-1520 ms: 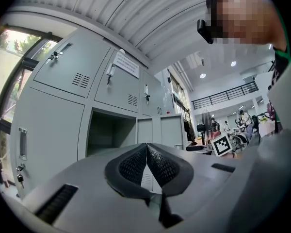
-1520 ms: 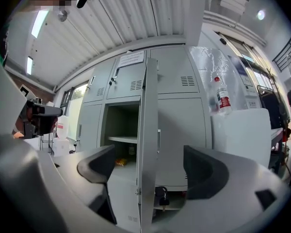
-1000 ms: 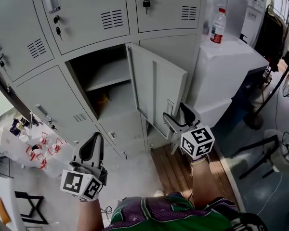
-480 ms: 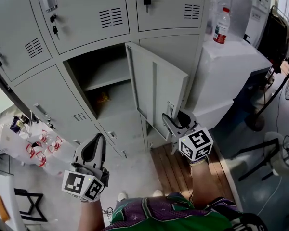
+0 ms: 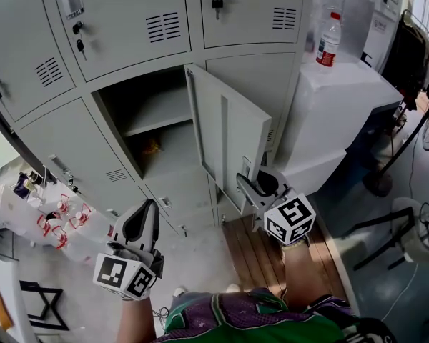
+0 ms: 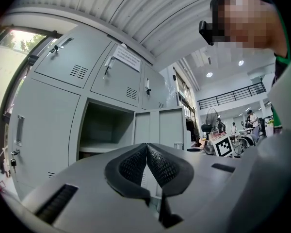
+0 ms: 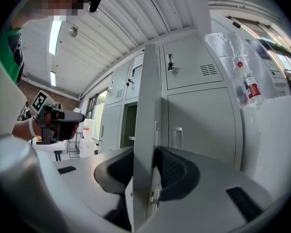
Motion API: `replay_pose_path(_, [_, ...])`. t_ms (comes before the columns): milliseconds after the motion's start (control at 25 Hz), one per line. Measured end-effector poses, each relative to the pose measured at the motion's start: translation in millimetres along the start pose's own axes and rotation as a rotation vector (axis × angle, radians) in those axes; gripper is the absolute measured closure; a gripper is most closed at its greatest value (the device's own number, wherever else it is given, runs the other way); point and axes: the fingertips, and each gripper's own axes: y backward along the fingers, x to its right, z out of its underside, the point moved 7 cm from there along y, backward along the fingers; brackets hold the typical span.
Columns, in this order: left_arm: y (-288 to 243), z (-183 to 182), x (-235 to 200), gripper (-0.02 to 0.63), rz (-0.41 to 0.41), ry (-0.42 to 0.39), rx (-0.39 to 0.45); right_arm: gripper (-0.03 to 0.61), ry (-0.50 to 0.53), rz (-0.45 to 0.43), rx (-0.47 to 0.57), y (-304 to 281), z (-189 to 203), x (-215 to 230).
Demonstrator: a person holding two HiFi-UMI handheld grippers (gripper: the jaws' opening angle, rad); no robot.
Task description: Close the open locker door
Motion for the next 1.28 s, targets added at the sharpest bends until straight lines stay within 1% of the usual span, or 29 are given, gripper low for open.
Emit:
replay_pose_path(160, [-3,-1,4,0.592,0.011,0.000,-0.001,0.438,0.003,-0.063,-0.002,-3,-2,-9])
replay_pose_path(480, [-2,5,12,0.592,-0.007,-0.002,-0.022,0.416,0.002,-0.202,0.026,-7,-3,-26])
replay_pose_path(800, [9,7,4,0.592,-0.028,0.001,-0.033,0.407,0.010,-0.323,0.020,-15,-4,-42])
replay_pose_path(1040, [17,3,-16,0.592,-0.032,0.013,-0.035,0.393,0.045,-0.328,-0.011,-31,-8,-65])
replay_pose_path(1280, [26,-1,-32,0.592,-0.008,0.017,-0.034,0.390,0.070,-0.325,-0.045,-40,-11,-82])
